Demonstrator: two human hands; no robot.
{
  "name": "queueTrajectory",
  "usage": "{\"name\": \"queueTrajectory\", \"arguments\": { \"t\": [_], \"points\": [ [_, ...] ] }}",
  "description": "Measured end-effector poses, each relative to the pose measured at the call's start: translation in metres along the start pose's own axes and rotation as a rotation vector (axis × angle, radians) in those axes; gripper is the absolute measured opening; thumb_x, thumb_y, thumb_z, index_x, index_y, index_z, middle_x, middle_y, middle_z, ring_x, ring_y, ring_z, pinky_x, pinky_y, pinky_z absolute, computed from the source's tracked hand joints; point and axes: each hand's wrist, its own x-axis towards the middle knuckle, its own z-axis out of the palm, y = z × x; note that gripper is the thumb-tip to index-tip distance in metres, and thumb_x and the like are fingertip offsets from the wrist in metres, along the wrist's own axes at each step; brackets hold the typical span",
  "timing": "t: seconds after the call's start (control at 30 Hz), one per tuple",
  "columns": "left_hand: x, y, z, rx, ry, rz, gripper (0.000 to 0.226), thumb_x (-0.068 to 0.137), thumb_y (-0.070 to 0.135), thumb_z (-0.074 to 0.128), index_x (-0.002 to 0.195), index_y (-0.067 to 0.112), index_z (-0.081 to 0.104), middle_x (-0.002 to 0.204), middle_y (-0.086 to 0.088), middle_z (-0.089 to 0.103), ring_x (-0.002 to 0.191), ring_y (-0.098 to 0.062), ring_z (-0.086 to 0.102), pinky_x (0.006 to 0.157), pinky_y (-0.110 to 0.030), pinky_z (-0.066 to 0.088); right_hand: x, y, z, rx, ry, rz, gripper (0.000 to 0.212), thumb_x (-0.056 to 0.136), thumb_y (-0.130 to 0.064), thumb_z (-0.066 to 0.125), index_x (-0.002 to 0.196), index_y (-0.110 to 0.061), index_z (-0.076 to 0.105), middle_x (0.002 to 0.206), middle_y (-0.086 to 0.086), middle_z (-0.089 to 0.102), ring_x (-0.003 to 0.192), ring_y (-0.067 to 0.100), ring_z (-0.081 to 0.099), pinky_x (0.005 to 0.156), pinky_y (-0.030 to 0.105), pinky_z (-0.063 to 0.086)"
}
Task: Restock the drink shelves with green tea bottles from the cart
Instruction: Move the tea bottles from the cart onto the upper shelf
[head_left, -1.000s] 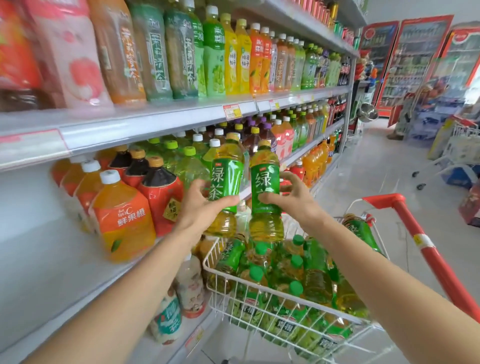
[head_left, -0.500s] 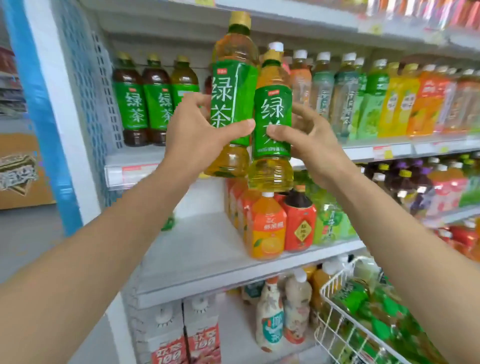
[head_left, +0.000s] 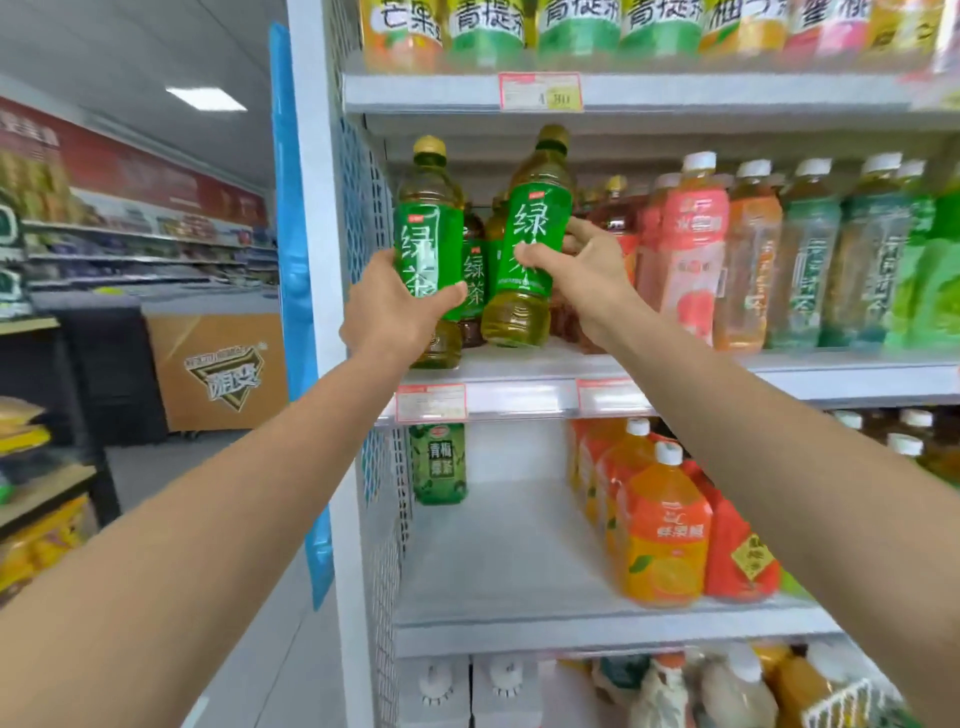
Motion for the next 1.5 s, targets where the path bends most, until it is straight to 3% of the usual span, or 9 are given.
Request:
{"name": "queueTrajectory", "arguments": {
  "t": [0.2,0.6,0.73,0.83,0.93,1.1,1.17,1.3,1.5],
  "points": [
    [0.001,0.000,0.006,0.115,0.092,-0.018,0.082,0.077,0.061,0.068,0.138,0.015,0.040,0.126,-0.005,0.060,0.117,-0.030,0.055,0.092,-0.042,0.041,0.015,0.032,0.003,-0.201,-0.015,-0.033,0.084,0.059,-0.010,0.083,0.134,-0.010,0.044,0.122,0.009,0.060,0.113,0.023,0.060,0.093,0.045,0.054],
    [0.006,-0.012,0.000,0.216,0.173,0.049,0.063,0.078,0.056,0.071,0.117,0.011,0.049,0.112,-0.008,0.063,0.104,-0.031,0.058,0.073,-0.035,0.036,0.030,0.046,0.036,-0.272,-0.236,0.046,0.085,0.075,-0.019,0.080,0.144,-0.014,0.032,0.106,-0.002,0.052,0.104,0.017,0.056,0.095,0.038,0.052],
    [0.009,-0.016,-0.003,0.165,0.166,0.083,0.052,0.075,0.054,0.074,0.103,0.015,0.054,0.104,-0.003,0.065,0.094,-0.025,0.060,0.069,-0.034,0.039,0.033,0.046,0.021,-0.217,-0.155,0.112,0.078,0.073,-0.032,0.081,0.134,-0.013,0.036,0.125,0.009,0.052,0.114,0.020,0.055,0.099,0.039,0.049],
    [0.010,-0.012,0.001,0.123,0.131,0.120,0.052,0.073,0.054,0.076,0.106,0.016,0.060,0.103,-0.002,0.068,0.093,-0.024,0.063,0.076,-0.039,0.051,0.026,0.034,0.018,-0.180,-0.068,-0.055,0.056,0.077,-0.043,0.075,0.118,-0.018,0.048,0.114,0.007,0.059,0.102,0.016,0.062,0.090,0.033,0.052],
    [0.005,-0.001,0.012,0.082,0.095,0.176,0.047,0.072,0.050,0.078,0.105,0.019,0.064,0.098,0.001,0.070,0.089,-0.019,0.064,0.077,-0.037,0.052,0.013,0.011,0.027,-0.094,-0.291,-0.012,0.056,0.083,-0.050,0.066,0.124,-0.014,0.052,0.115,0.004,0.064,0.102,0.017,0.066,0.085,0.032,0.057],
    [0.001,0.018,0.026,0.007,-0.056,0.276,0.046,0.070,0.044,0.082,0.106,0.019,0.064,0.085,0.008,0.066,0.079,-0.012,0.063,0.066,-0.024,0.047,0.014,-0.006,0.017,-0.085,-0.313,0.012,0.049,0.079,-0.026,0.076,0.120,-0.006,0.058,0.101,0.006,0.071,0.083,0.013,0.071,0.063,0.023,0.056],
    [0.007,0.015,0.027,-0.064,-0.144,0.247,0.051,0.073,0.042,0.080,0.114,0.020,0.059,0.092,0.011,0.063,0.086,-0.008,0.063,0.071,-0.017,0.048,0.017,-0.002,0.003,-0.072,-0.261,0.006,0.046,0.079,-0.022,0.076,0.118,-0.004,0.060,0.099,0.006,0.072,0.082,0.014,0.072,0.064,0.025,0.057],
    [0.019,-0.004,0.037,-0.100,-0.172,0.091,0.084,0.077,0.046,0.076,0.143,0.010,0.037,0.137,-0.007,0.051,0.125,-0.023,0.050,0.104,-0.037,0.042,0.024,0.009,-0.020,-0.064,-0.141,-0.016,0.038,0.082,-0.014,0.074,0.115,-0.002,0.059,0.092,0.000,0.069,0.079,0.008,0.068,0.064,0.020,0.057],
    [0.043,-0.003,0.078,0.033,-0.258,-0.108,0.084,0.074,0.046,0.078,0.137,0.010,0.035,0.133,-0.009,0.056,0.119,-0.031,0.055,0.099,-0.046,0.047,0.041,0.033,-0.023,-0.121,-0.115,0.018,0.042,0.082,-0.012,0.074,0.118,0.000,0.058,0.108,0.014,0.070,0.091,0.021,0.070,0.079,0.036,0.059]
  ]
}}
